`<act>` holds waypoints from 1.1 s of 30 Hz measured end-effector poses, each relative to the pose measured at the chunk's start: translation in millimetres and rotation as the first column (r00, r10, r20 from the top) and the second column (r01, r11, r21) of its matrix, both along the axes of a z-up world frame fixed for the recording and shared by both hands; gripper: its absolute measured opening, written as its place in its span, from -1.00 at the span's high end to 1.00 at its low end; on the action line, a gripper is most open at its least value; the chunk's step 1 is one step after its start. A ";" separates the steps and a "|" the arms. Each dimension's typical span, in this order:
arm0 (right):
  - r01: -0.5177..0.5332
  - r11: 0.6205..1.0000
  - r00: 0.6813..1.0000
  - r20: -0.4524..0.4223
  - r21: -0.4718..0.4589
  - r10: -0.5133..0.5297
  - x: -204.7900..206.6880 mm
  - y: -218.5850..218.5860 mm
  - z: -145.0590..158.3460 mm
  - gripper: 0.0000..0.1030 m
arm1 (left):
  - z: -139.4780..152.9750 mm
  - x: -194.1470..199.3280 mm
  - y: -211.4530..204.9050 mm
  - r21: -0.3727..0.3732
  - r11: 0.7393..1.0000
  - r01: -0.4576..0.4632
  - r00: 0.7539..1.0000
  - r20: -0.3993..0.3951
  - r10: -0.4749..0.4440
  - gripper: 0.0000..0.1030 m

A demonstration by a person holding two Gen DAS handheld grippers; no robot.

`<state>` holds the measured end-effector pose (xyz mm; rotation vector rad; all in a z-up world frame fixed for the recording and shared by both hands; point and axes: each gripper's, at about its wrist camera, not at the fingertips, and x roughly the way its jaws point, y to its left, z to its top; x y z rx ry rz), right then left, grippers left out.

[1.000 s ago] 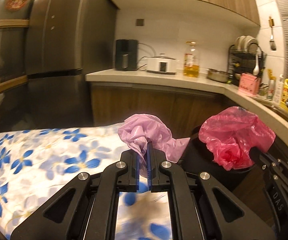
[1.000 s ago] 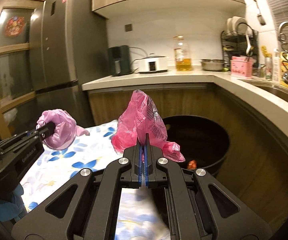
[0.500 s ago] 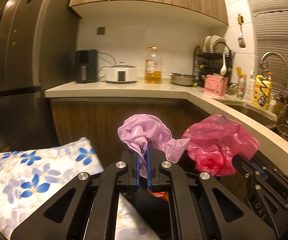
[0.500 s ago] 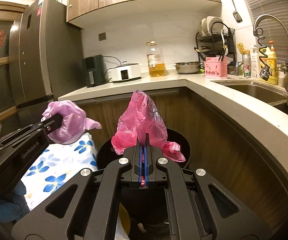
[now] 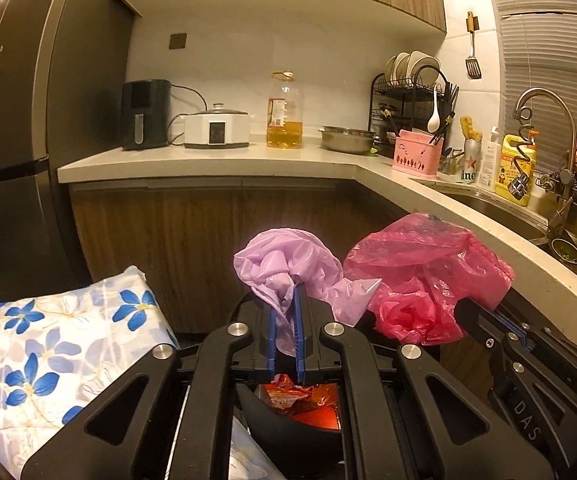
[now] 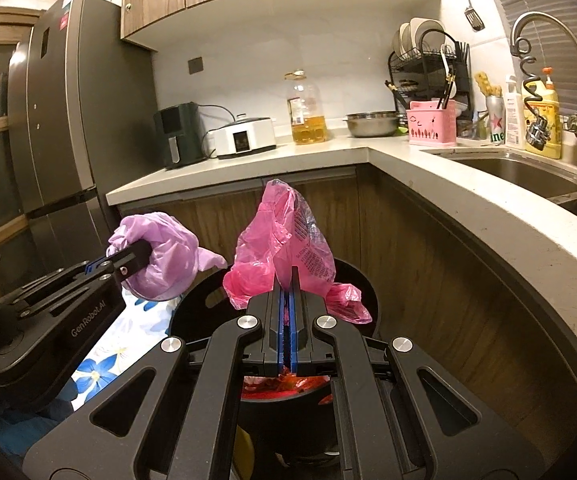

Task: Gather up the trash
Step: 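Open both grippers to drop the lilac and pink bags into the bin, then move both grippers back toward the table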

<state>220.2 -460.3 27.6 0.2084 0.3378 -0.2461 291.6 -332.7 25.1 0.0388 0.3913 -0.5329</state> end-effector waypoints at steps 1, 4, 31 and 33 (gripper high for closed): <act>-0.002 1.000 1.000 -0.001 0.002 0.002 0.2 0.2 -1.1 0.96 | -0.7 1.4 -0.7 -0.001 1.000 0.003 1.000 -0.001 -0.003 0.88; -0.007 1.000 1.000 -0.007 0.011 0.007 5.4 -1.7 -3.5 0.95 | -2.5 4.9 -3.1 0.005 1.000 0.004 1.000 -0.003 -0.004 0.76; 0.049 0.998 0.995 -0.088 -0.031 -0.051 -11.9 15.1 -21.4 -0.60 | -15.4 -9.8 50.9 0.079 0.983 -0.168 0.986 0.010 0.168 -0.86; 0.052 0.998 0.994 -0.094 -0.041 -0.056 -15.9 20.5 -21.1 -0.64 | -14.8 -14.9 59.0 0.071 0.982 -0.173 0.985 0.003 0.173 -0.86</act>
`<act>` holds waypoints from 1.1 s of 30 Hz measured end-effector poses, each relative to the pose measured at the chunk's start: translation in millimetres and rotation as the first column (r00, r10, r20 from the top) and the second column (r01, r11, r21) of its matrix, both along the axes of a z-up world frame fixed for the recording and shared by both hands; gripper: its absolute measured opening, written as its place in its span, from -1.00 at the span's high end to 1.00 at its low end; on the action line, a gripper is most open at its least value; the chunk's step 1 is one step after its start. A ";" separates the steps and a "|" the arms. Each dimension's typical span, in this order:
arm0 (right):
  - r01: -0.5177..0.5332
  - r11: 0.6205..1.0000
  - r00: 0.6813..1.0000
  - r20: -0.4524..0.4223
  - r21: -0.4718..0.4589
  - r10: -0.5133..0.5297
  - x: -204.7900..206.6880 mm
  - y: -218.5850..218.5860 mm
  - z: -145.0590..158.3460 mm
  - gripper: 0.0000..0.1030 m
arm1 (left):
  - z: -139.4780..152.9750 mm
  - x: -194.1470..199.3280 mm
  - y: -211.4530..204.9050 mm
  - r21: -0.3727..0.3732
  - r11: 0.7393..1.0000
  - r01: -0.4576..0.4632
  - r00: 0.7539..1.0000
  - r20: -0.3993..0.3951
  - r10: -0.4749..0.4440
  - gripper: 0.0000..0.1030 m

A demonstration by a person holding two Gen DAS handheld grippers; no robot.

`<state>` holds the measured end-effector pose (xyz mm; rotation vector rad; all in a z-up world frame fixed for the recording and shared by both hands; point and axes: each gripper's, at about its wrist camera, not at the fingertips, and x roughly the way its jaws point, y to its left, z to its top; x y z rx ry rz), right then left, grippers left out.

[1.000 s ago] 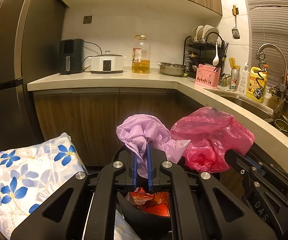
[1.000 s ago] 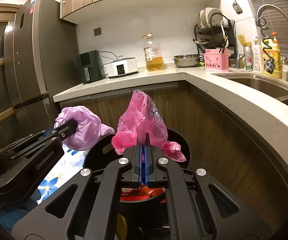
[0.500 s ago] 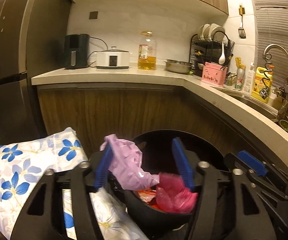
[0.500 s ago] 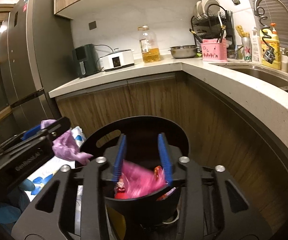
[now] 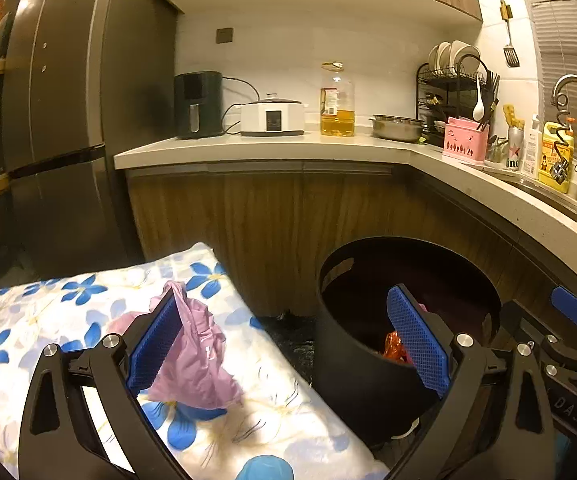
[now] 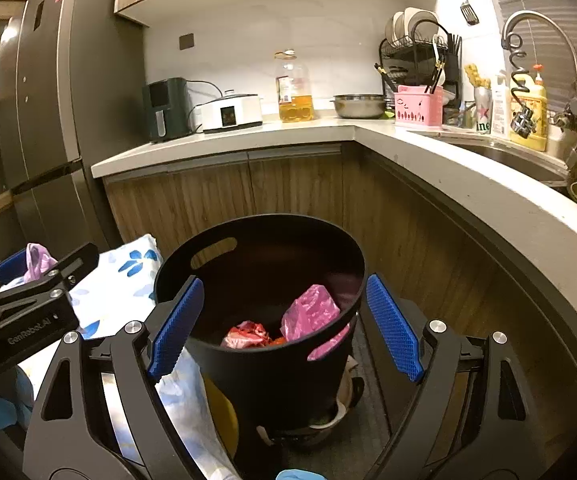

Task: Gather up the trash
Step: 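Move both grippers back toward the table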

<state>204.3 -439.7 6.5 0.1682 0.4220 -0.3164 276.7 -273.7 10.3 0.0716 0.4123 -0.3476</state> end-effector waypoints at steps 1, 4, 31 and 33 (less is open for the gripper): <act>0.004 1.000 1.000 -0.005 -0.004 -0.004 -3.5 3.8 0.1 -0.67 | 0.2 -2.8 3.9 -0.004 1.000 -0.001 1.000 -0.003 0.001 -0.86; -0.003 1.000 1.000 -0.005 -0.011 0.003 -11.5 11.5 1.3 -0.68 | 0.6 -14.8 13.5 -0.011 1.000 0.000 1.000 -0.001 0.000 -0.86; -0.017 0.996 1.000 -0.014 -0.083 0.016 -115.2 111.5 9.3 -0.75 | -2.2 -127.2 114.6 -0.015 0.998 -0.061 0.998 0.002 0.061 -0.88; -0.014 0.996 1.000 -0.021 -0.086 0.012 -123.2 117.9 9.5 -0.76 | -2.2 -132.3 119.5 -0.021 0.998 -0.064 0.998 -0.002 0.064 -0.88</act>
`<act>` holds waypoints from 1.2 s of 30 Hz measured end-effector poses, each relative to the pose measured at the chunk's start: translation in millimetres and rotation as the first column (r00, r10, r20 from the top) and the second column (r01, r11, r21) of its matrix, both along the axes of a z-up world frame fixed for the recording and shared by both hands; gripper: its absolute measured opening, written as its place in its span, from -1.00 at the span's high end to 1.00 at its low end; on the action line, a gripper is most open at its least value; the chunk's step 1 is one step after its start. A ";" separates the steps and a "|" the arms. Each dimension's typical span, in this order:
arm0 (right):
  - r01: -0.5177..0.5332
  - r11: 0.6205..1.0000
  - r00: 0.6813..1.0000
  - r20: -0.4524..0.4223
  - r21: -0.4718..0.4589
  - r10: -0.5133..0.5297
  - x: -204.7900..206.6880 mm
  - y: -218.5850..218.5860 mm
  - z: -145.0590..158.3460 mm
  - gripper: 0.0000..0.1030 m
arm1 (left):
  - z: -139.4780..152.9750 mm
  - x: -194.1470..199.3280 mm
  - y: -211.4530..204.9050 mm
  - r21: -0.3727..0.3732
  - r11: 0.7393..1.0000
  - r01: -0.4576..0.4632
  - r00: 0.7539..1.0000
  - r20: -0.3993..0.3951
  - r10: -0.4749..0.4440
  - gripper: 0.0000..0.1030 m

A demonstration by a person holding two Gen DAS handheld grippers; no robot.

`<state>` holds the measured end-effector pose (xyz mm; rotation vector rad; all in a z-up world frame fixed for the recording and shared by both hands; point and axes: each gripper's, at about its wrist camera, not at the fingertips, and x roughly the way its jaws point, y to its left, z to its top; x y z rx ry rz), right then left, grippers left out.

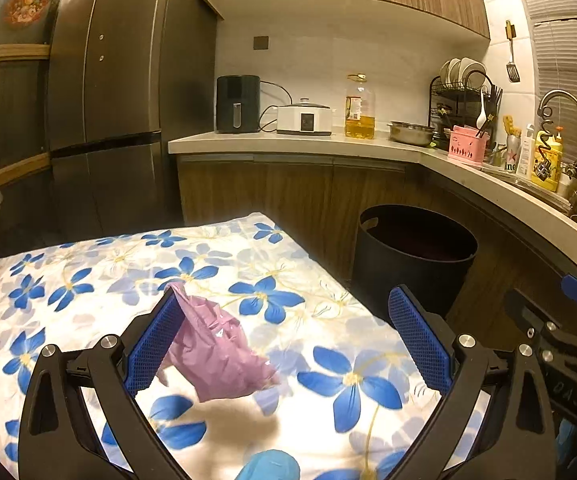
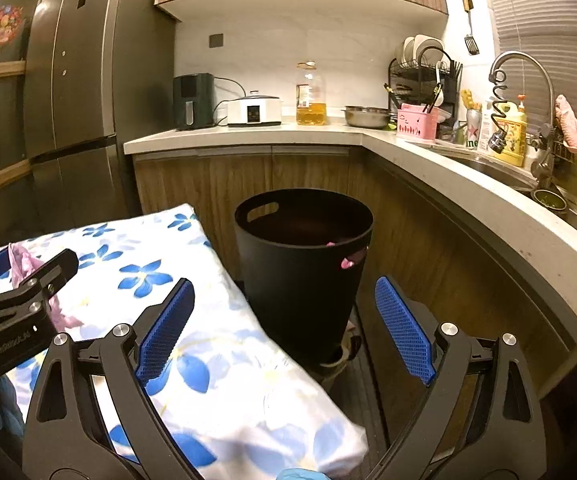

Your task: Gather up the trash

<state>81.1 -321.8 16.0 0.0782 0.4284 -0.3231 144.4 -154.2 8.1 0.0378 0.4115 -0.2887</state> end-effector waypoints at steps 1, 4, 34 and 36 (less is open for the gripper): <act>0.003 1.000 1.000 -0.005 0.001 -0.003 -4.5 2.9 0.1 -0.76 | -0.3 -3.4 3.1 -0.004 1.000 -0.003 1.000 -0.004 0.003 -0.88; 0.007 1.000 1.000 -0.020 0.007 -0.007 -13.5 8.6 1.1 -0.76 | -0.4 -10.6 8.5 -0.003 1.000 -0.013 1.000 -0.011 0.013 -0.88; -0.057 0.997 0.998 0.024 -0.053 0.058 -61.4 65.3 19.5 -0.79 | 13.5 -63.9 60.3 -0.019 0.996 -0.090 0.996 0.013 0.090 -0.88; -0.051 0.998 0.998 0.024 -0.047 0.052 -59.0 61.2 18.1 -0.79 | 21.2 -58.6 57.2 -0.011 0.996 -0.084 0.996 0.030 0.084 -0.88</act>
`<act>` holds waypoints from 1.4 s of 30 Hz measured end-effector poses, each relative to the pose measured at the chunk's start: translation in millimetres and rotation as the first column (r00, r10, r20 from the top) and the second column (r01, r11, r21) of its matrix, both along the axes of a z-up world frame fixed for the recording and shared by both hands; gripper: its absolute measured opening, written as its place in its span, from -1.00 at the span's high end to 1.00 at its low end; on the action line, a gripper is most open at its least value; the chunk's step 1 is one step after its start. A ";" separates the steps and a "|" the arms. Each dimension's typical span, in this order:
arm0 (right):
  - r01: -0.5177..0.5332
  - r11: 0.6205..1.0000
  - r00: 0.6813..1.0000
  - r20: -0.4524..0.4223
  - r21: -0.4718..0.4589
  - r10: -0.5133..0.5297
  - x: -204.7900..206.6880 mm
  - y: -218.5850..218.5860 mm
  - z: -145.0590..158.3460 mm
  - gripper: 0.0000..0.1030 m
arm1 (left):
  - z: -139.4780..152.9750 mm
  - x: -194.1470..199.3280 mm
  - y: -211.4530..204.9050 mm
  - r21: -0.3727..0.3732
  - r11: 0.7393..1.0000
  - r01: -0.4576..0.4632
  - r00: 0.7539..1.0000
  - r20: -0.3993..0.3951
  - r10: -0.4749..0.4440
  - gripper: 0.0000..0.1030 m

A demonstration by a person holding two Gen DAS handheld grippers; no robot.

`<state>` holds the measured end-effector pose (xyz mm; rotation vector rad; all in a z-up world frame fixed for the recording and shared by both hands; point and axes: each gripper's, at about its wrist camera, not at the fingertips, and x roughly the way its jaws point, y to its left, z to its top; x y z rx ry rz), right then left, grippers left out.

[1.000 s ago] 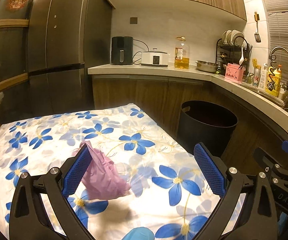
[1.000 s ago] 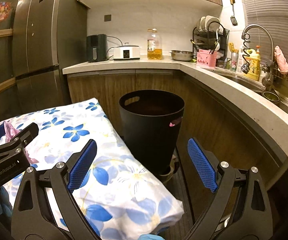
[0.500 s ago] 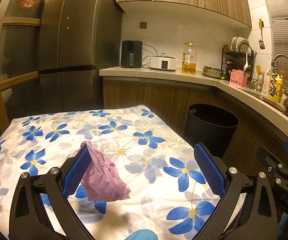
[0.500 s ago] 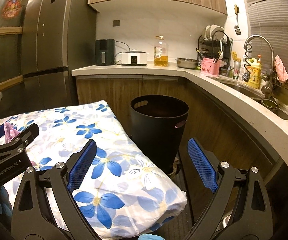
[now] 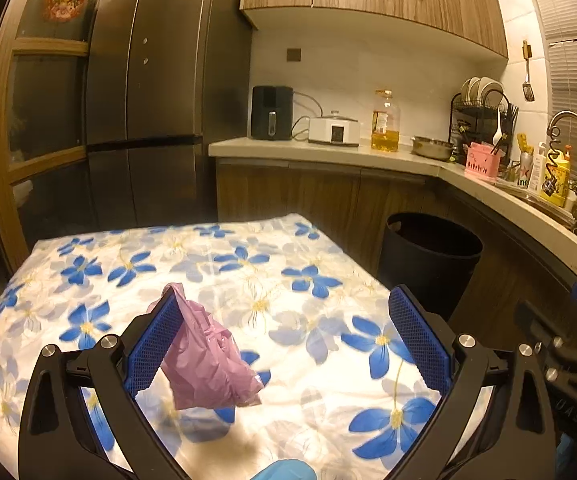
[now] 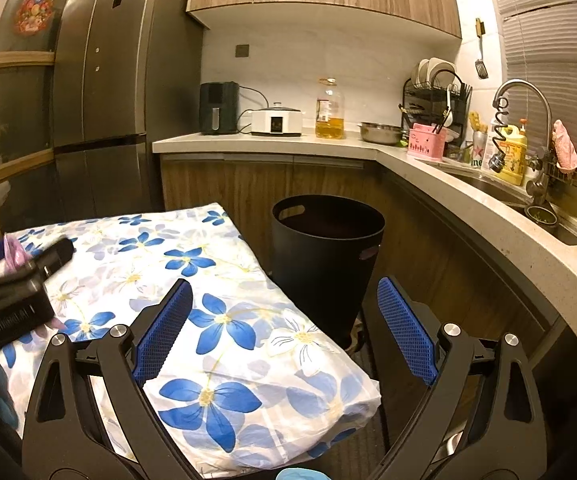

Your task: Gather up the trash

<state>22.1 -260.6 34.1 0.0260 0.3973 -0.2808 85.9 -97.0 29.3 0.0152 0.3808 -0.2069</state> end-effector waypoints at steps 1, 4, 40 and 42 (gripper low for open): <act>0.003 1.000 1.000 -0.002 0.001 -0.003 2.1 -2.8 -1.2 -0.79 | 2.9 2.8 -3.4 0.009 1.000 0.004 1.000 0.005 -0.004 -0.88; 0.024 1.000 1.000 -0.017 0.016 -0.023 13.5 -16.9 -7.0 -0.79 | 11.9 26.8 -22.6 0.051 0.998 0.042 0.999 0.009 -0.043 -0.88; 0.311 0.946 0.949 -0.079 0.095 -0.304 68.7 -183.7 -39.1 -0.79 | -69.3 192.3 -259.6 0.114 0.884 0.454 0.850 -0.352 -0.391 -0.88; 0.308 0.947 0.950 -0.077 0.092 -0.301 68.5 -182.9 -38.2 -0.79 | -72.0 188.0 -254.5 0.110 0.888 0.447 0.851 -0.358 -0.384 -0.88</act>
